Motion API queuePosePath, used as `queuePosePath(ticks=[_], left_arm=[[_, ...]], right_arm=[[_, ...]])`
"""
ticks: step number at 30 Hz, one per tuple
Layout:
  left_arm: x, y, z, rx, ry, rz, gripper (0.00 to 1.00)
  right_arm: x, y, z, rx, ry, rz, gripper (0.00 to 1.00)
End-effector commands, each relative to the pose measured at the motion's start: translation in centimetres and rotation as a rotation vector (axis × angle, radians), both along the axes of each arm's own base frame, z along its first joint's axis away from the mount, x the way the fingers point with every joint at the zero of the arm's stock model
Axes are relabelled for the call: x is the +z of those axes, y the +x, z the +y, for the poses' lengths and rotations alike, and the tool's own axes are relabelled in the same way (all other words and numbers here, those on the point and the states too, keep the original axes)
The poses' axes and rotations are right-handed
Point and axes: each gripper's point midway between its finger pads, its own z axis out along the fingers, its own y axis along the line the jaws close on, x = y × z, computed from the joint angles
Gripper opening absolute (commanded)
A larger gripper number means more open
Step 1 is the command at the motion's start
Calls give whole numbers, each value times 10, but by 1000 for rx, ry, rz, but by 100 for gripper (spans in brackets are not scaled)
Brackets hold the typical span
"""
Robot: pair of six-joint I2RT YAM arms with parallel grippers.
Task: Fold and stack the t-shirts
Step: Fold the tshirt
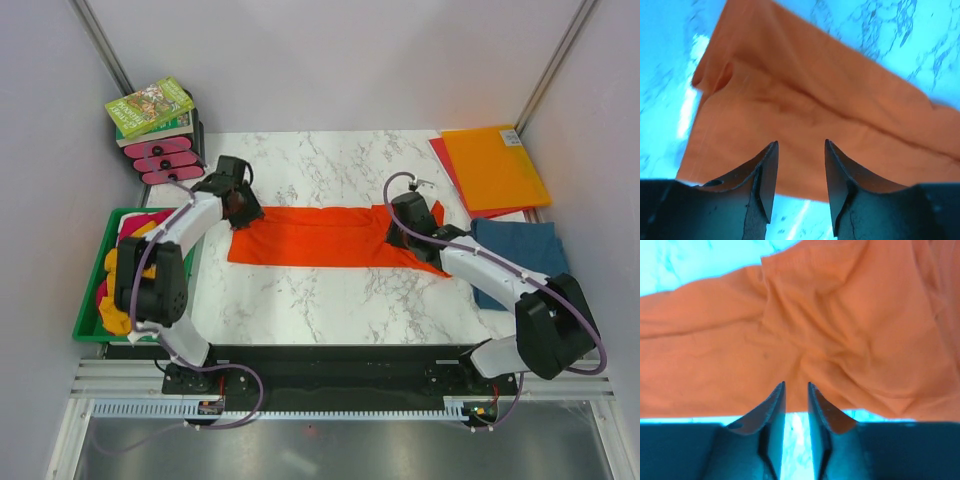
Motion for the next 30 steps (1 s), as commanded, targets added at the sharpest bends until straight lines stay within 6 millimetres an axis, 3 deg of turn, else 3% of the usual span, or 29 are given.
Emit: queuePosePath(ticks=[1, 2, 6, 12, 18, 20, 21, 22, 23, 25, 30], left_arm=[[-28, 35, -14, -68, -10, 48, 47], [-38, 48, -16, -68, -5, 62, 47], [-55, 76, -16, -82, 34, 64, 46], [-62, 96, -13, -92, 74, 70, 45], [-70, 78, -1, -54, 117, 110, 45], [-71, 71, 1, -45, 121, 121, 44], [-72, 70, 1, -42, 119, 124, 44], [-73, 68, 1, -41, 117, 127, 44], [-73, 67, 1, -38, 114, 129, 44], [-72, 66, 0, -37, 108, 130, 44], [-74, 62, -1, -39, 100, 140, 43]], right_arm=[[-21, -33, 0, 24, 3, 68, 26], [-29, -43, 2, 41, -3, 86, 23], [-32, -60, 8, 83, -3, 96, 5], [-40, -64, 2, 75, -44, 111, 0], [-15, -38, -29, -112, -134, -13, 1], [-18, -18, -39, -157, -156, 5, 1], [-22, -11, -41, -163, -158, 24, 1], [-40, -5, -42, -166, -187, 73, 0], [-35, 8, -44, -184, -185, 66, 0], [-45, 23, -44, -201, -197, 90, 0], [-84, 31, -47, -217, -186, 205, 0]])
